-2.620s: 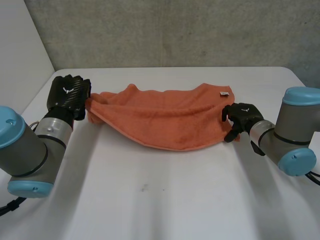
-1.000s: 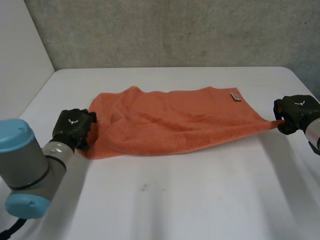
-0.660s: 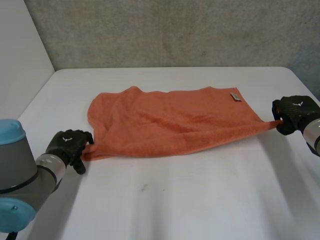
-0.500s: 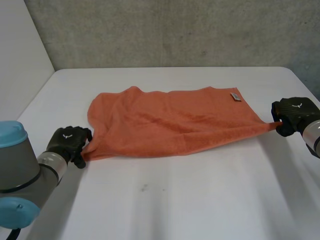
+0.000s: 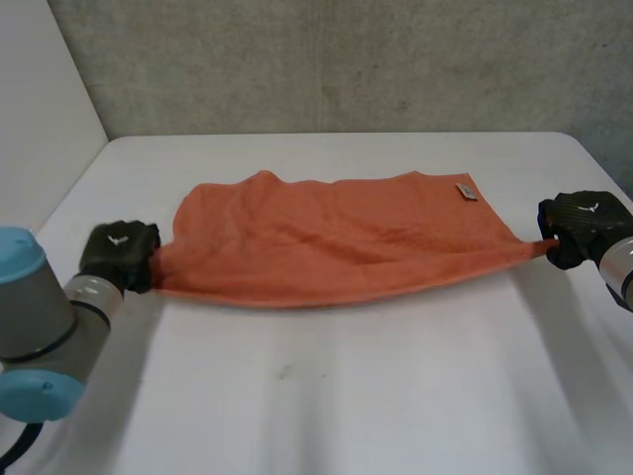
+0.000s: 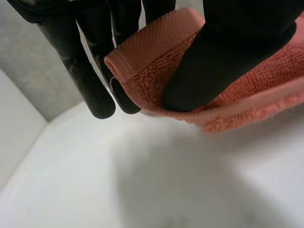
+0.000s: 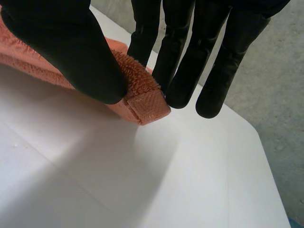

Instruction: Fold the laundry

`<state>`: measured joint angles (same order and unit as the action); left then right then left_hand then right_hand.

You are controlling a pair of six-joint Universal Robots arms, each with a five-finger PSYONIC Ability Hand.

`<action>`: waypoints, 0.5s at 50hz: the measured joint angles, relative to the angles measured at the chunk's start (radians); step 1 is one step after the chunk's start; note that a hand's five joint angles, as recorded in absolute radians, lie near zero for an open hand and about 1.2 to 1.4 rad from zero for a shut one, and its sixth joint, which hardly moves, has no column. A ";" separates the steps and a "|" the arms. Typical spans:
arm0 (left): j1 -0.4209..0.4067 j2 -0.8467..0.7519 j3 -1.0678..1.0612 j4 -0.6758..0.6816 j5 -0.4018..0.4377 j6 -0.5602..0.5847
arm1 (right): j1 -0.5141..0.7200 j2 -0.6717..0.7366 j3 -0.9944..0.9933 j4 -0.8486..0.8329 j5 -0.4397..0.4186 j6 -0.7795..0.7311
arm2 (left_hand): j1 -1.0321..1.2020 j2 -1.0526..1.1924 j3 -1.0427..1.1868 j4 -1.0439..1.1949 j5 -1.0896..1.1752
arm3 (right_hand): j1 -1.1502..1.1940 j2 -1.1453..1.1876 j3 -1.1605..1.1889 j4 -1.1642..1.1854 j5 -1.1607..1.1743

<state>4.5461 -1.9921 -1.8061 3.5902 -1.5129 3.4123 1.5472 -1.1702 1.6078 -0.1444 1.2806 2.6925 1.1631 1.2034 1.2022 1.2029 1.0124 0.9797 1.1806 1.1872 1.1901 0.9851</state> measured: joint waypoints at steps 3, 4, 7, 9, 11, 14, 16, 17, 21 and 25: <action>0.021 0.072 -0.011 -0.014 -0.001 -0.006 | -0.001 -0.017 -0.011 0.016 0.000 -0.007 | 0.007 0.009 0.008 0.009 0.003 | 0.000 0.000 0.000 0.000 0.000; 0.026 0.094 -0.014 -0.021 -0.001 -0.008 | -0.001 -0.034 -0.020 0.034 0.000 -0.017 | 0.007 0.009 0.009 0.009 0.005 | 0.000 0.000 0.000 0.000 0.000; 0.049 0.188 -0.028 -0.064 0.000 -0.018 | -0.002 -0.079 -0.037 0.092 0.000 -0.054 | 0.007 0.012 0.011 0.011 0.006 | 0.000 0.000 0.000 0.000 0.000; 0.070 0.257 -0.036 -0.115 0.002 -0.030 | -0.004 -0.116 -0.050 0.159 0.000 -0.100 | 0.007 0.013 0.012 0.012 0.006 | 0.000 0.000 0.000 0.000 0.000; 0.081 0.292 -0.040 -0.148 0.003 -0.038 | -0.004 -0.134 -0.058 0.197 0.000 -0.128 | 0.007 0.013 0.012 0.012 0.006 | 0.000 0.000 0.000 0.000 0.000; 0.115 0.379 -0.049 -0.256 0.006 -0.062 | -0.005 -0.180 -0.073 0.331 0.003 -0.232 | 0.007 0.014 0.013 0.014 0.006 | 0.000 0.000 0.000 0.000 0.000; 0.135 0.418 -0.052 -0.342 0.010 -0.077 | -0.007 -0.202 -0.077 0.418 0.008 -0.304 | 0.007 0.014 0.013 0.014 0.006 | 0.000 0.000 0.000 0.000 0.000; 0.135 0.418 -0.052 -0.342 0.010 -0.077 | -0.007 -0.202 -0.077 0.418 0.008 -0.304 | 0.007 0.014 0.013 0.014 0.006 | 0.000 0.000 0.000 0.000 0.000; 0.170 0.482 -0.062 -0.555 0.027 -0.105 | -0.012 -0.244 -0.061 0.600 0.021 -0.457 | 0.007 0.014 0.013 0.014 0.006 | 0.000 0.000 0.000 0.000 0.000; 0.190 0.515 -0.079 -0.666 0.059 -0.120 | -0.028 -0.268 -0.025 0.703 0.029 -0.546 | 0.008 0.014 0.013 0.014 0.011 | 0.000 0.000 0.000 0.000 0.000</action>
<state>4.7357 -1.4771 -1.8847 2.9245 -1.4536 3.2925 1.5189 -1.4385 1.5827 0.5587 1.3100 2.1469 1.1711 1.2175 1.2153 1.2170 1.0229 0.9797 1.1808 1.1872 1.1901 0.9853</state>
